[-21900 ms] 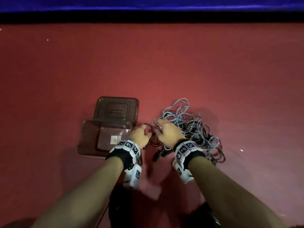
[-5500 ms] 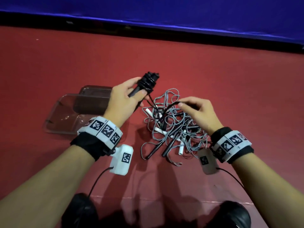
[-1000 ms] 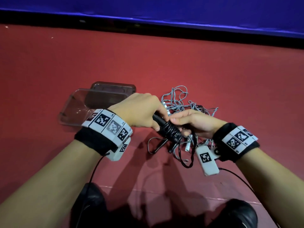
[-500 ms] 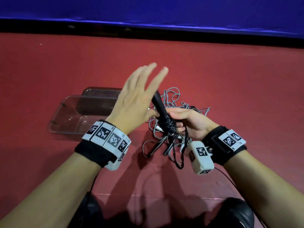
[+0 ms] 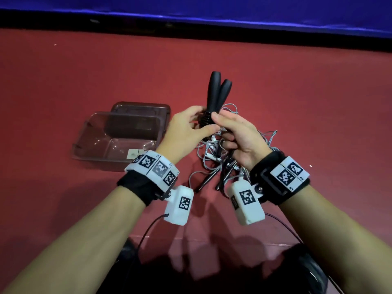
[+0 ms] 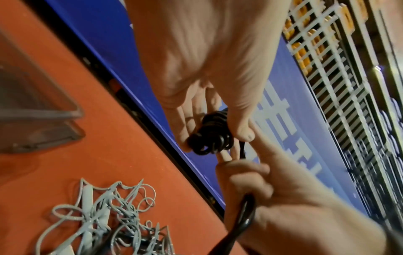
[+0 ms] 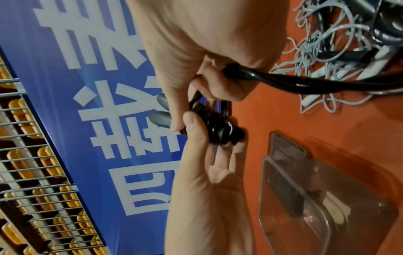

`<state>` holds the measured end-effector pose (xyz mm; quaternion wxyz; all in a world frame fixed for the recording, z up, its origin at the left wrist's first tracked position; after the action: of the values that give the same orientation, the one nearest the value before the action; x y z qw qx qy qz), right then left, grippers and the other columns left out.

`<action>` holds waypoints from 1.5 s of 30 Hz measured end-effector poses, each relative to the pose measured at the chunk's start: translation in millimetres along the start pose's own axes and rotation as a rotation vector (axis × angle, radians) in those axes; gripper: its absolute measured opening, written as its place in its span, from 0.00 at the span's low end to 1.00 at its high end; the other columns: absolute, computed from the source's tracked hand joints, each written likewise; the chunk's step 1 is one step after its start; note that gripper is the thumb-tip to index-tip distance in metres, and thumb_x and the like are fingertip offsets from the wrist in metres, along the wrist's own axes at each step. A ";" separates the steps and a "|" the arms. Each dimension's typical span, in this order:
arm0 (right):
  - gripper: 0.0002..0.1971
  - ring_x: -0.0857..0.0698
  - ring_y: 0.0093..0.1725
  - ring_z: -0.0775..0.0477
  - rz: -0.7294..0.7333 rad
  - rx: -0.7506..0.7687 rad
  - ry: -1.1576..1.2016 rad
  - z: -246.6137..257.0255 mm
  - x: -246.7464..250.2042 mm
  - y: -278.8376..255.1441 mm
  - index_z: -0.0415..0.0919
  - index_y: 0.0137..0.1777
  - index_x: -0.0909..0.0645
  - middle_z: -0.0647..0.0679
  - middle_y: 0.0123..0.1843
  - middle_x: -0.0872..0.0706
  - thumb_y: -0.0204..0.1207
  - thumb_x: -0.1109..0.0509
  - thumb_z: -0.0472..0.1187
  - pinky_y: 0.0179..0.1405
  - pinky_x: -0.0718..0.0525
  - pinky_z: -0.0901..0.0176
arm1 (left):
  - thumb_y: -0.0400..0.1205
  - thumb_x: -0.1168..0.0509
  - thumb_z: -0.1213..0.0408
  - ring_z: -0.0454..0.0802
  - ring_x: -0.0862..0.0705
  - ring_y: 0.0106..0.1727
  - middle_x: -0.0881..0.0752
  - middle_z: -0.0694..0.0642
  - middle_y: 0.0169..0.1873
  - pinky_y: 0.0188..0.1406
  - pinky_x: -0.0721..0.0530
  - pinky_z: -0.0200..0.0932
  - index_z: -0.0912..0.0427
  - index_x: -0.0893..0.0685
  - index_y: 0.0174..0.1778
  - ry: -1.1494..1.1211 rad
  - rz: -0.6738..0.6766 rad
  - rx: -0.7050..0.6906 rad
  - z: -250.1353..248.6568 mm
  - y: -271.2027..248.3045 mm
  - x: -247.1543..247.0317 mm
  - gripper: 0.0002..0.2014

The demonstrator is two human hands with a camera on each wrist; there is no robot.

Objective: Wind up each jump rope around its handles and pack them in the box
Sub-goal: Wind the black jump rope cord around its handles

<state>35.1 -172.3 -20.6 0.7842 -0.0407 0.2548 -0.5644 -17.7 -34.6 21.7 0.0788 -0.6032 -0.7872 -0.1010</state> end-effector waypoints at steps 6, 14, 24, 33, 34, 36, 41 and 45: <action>0.11 0.21 0.25 0.60 0.081 0.234 -0.444 35.0 5.3 0.4 0.36 0.51 0.09 0.46 0.35 0.10 0.70 0.17 0.37 0.25 0.25 0.70 | 0.88 0.34 0.67 0.47 0.09 0.45 0.07 0.51 0.46 0.50 0.14 0.43 0.53 0.09 0.56 -0.187 0.123 0.142 19.6 2.0 0.8 0.09; 0.08 0.19 0.25 0.61 0.123 0.258 -0.370 42.0 6.2 -6.3 0.36 0.52 0.14 0.53 0.34 0.09 0.75 0.21 0.34 0.25 0.24 0.71 | 0.91 0.47 0.69 0.58 0.17 0.38 0.11 0.62 0.42 0.40 0.21 0.50 0.70 0.14 0.57 -0.593 0.193 0.255 13.1 -4.5 -12.3 0.15; 0.21 0.15 0.42 0.43 0.464 0.253 -0.388 37.4 -28.1 -23.4 0.29 0.74 0.25 0.32 0.61 0.11 0.83 0.30 0.30 0.32 0.19 0.67 | 0.82 0.50 0.58 0.53 0.29 0.24 0.19 0.62 0.35 0.30 0.45 0.47 0.63 0.13 0.41 -0.861 0.399 0.554 16.5 -30.6 -41.0 0.21; 0.13 0.19 0.24 0.59 -0.007 0.349 -0.368 52.1 12.3 -11.7 0.36 0.51 0.14 0.43 0.37 0.07 0.70 0.16 0.36 0.24 0.23 0.66 | 0.79 0.32 0.42 0.50 0.12 0.50 0.10 0.47 0.48 0.52 0.15 0.52 0.43 0.14 0.55 -0.239 -0.002 0.262 27.8 -3.0 -7.9 0.14; 0.15 0.20 0.24 0.58 -0.062 0.358 -0.360 52.9 17.9 -10.0 0.34 0.49 0.14 0.43 0.35 0.08 0.69 0.15 0.38 0.25 0.23 0.65 | 0.79 0.27 0.45 0.45 0.12 0.53 0.10 0.43 0.48 0.59 0.15 0.48 0.42 0.14 0.57 -0.163 -0.014 0.148 18.6 -2.0 -5.7 0.13; 0.19 0.21 0.23 0.58 -0.131 0.364 -0.348 53.0 22.7 -9.1 0.32 0.48 0.16 0.48 0.29 0.12 0.67 0.13 0.43 0.26 0.24 0.63 | 0.79 0.21 0.57 0.38 0.12 0.57 0.09 0.42 0.51 0.63 0.18 0.35 0.48 0.14 0.62 -0.051 0.049 -0.012 3.2 -4.8 -11.9 0.17; 0.13 0.22 0.25 0.55 -0.055 0.342 -0.359 47.8 8.7 -10.3 0.39 0.48 0.14 0.37 0.38 0.08 0.73 0.16 0.46 0.26 0.26 0.61 | 0.79 0.21 0.62 0.34 0.11 0.54 0.08 0.41 0.49 0.59 0.17 0.35 0.46 0.12 0.59 -0.081 -0.074 0.025 3.2 -0.6 5.2 0.14; 0.12 0.18 0.27 0.62 0.020 0.390 -0.357 53.6 1.6 -13.9 0.34 0.57 0.14 0.46 0.38 0.08 0.77 0.21 0.36 0.29 0.22 0.69 | 0.84 0.28 0.64 0.50 0.08 0.48 0.07 0.57 0.50 0.42 0.10 0.50 0.53 0.15 0.67 -0.280 -0.069 0.092 5.8 0.3 9.1 0.15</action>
<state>47.3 -190.8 30.2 0.8153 0.0149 -0.0010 -0.5789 -19.8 -24.5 18.3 -0.0080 -0.5800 -0.8144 0.0176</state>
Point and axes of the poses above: each hand's wrist, its own y-axis towards the middle knuckle, its own x-axis out of the back of the hand, z = x × y, the point moved 9 cm from there along y, towards the middle knuckle
